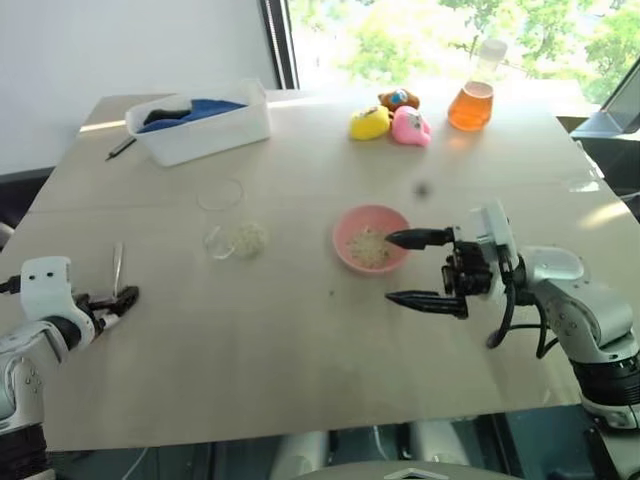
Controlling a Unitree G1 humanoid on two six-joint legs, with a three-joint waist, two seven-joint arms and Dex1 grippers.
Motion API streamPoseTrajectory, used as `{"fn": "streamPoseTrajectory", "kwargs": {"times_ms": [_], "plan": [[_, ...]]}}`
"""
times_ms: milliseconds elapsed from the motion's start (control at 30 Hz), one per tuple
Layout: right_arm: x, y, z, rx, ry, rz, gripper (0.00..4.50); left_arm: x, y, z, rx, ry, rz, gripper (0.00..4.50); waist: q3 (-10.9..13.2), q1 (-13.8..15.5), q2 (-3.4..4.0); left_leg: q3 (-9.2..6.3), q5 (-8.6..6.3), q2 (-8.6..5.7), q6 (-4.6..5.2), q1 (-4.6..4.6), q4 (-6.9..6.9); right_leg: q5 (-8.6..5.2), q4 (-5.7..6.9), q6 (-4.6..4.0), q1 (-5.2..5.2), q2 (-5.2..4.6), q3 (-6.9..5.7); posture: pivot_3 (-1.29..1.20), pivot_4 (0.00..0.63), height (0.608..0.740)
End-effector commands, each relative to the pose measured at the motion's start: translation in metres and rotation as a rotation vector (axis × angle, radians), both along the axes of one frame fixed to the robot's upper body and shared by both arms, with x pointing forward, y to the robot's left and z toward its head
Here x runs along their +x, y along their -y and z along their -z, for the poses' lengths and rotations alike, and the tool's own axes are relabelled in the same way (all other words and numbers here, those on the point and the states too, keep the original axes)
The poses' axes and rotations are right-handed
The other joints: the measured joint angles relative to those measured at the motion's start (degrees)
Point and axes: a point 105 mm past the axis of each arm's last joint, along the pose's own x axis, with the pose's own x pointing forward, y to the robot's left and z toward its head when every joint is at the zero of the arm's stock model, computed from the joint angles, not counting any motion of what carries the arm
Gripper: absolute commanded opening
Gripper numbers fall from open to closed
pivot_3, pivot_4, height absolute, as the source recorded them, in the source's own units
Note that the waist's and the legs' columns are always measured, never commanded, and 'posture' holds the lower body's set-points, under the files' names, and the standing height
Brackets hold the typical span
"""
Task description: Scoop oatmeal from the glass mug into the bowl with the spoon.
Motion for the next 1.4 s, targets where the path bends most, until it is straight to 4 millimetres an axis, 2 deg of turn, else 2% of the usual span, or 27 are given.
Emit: {"fn": "streamPoseTrajectory", "kwargs": {"times_ms": [33, 100, 200, 233, 400, 667, 933, 1067, 1167, 1333, 1400], "plan": [[-0.004, -0.001, -0.005, 0.006, 0.039, -0.019, 4.48, 0.0, -0.009, 0.008, -0.014, -0.029, -0.03, 4.25, 0.0, 0.11, 0.01, -0.01, 0.01, 0.0, -0.02, 0.01, 0.0, 0.0, 0.01, 0.0, 0.0, 0.0, -0.01, 0.0, 0.15, 0.74], [-0.003, 0.0, -0.002, -0.011, 0.049, -0.019, 4.5, 0.0, -0.009, 0.01, -0.024, -0.041, -0.025, 3.77, -0.01, 0.07, 0.02, -0.01, 0.03, 0.0, -0.05, 0.04, 0.0, 0.0, 0.07, 0.0, 0.0, 0.01, -0.02, 0.0, 0.15, 0.74], [-0.003, 0.002, -0.001, -0.011, 0.047, -0.012, 4.5, -0.003, -0.006, 0.015, -0.034, -0.066, -0.007, 2.52, -0.01, -0.11, 0.03, 0.0, 0.03, 0.01, -0.05, 0.06, 0.0, 0.0, 0.1, 0.0, 0.0, -0.01, 0.02, 0.0, 0.15, 0.74], [-0.003, 0.002, -0.001, -0.011, 0.047, -0.011, 4.5, -0.005, -0.006, 0.016, -0.038, -0.069, -0.005, 1.91, -0.01, -0.14, 0.03, 0.02, 0.03, 0.01, -0.05, 0.08, -0.01, 0.0, 0.1, 0.0, 0.0, -0.08, 0.06, 0.0, 0.15, 0.74], [-0.004, 0.004, 0.0, -0.017, 0.045, -0.002, 4.5, -0.013, -0.004, 0.019, -0.03, -0.054, -0.012, 0.02, -0.01, -0.15, 0.04, 0.04, 0.03, 0.01, -0.05, 0.08, -0.02, 0.0, 0.09, 0.0, -0.01, -0.14, 0.1, 0.0, 0.15, 0.74], [-0.004, 0.004, 0.003, -0.022, 0.036, 0.007, 4.5, -0.031, 0.011, 0.031, -0.044, -0.039, -0.003, 0.02, -0.06, -0.17, 0.13, 0.07, 0.02, -0.01, -0.04, 0.1, -0.05, 0.0, 0.04, 0.0, 0.0, -0.2, 0.39, 0.0, 0.15, 0.74], [-0.002, 0.002, 0.003, -0.029, 0.033, -0.006, 4.5, -0.031, 0.02, 0.011, 0.001, 0.142, 0.045, 0.02, -0.07, -0.06, 0.15, 0.11, 0.02, 0.0, -0.03, 0.13, -0.05, 0.0, 0.05, 0.0, 0.0, -0.2, 0.44, 0.0, 0.15, 0.74], [0.0, 0.004, 0.006, -0.035, 0.028, 0.005, 4.5, -0.039, 0.042, -0.001, 0.014, 0.265, 0.157, 0.02, -0.06, -0.08, 0.09, 0.11, 0.0, 0.0, -0.01, 0.08, -0.05, 0.0, -0.02, 0.0, 0.0, -0.22, 0.44, 0.0, 0.15, 0.74], [0.004, 0.007, 0.009, -0.036, 0.014, 0.036, 4.5, -0.054, 0.063, -0.004, -0.039, 0.333, 0.2, 0.02, -0.05, -0.04, 0.05, 0.1, -0.01, 0.0, 0.0, 0.04, -0.05, 0.0, -0.05, -0.01, 0.0, -0.24, 0.41, 0.0, 0.15, 0.74], [0.009, 0.013, 0.014, -0.036, -0.021, 0.069, 4.5, -0.084, 0.086, 0.005, -0.033, 0.312, 0.29, 0.02, -0.01, -0.08, -0.04, 0.08, -0.02, 0.02, 0.02, 0.02, -0.05, -0.01, -0.07, -0.02, 0.0, -0.24, 0.39, 0.0, 0.15, 0.74], [0.011, 0.015, 0.019, -0.052, -0.038, 0.078, 4.5, -0.094, 0.102, 0.006, -0.098, 0.33, 0.347, 0.02, -0.01, -0.05, -0.05, 0.11, -0.03, 0.02, 0.04, 0.01, -0.05, -0.01, -0.1, -0.02, 0.0, -0.25, 0.41, 0.0, 0.15, 0.74]]}}
